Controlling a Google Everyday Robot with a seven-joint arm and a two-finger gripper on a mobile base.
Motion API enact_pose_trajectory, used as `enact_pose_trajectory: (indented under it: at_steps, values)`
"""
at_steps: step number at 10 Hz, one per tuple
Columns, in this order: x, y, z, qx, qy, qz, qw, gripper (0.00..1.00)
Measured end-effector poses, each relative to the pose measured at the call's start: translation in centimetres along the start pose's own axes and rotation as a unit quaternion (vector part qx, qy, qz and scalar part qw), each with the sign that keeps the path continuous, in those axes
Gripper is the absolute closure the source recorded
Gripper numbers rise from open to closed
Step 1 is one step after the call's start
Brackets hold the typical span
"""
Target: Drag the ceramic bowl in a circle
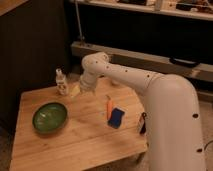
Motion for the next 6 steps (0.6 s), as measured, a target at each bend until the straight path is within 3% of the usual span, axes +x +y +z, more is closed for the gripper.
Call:
enact_pose_trajectory:
  at_steps: [3,6]
  values:
    - [0.7,-0.2,1.0,0.033,-0.012,0.011,0.9993,0.2]
    - [1.4,-2.7,2.4,0.037,-0.024,0.003,0.999,0.2]
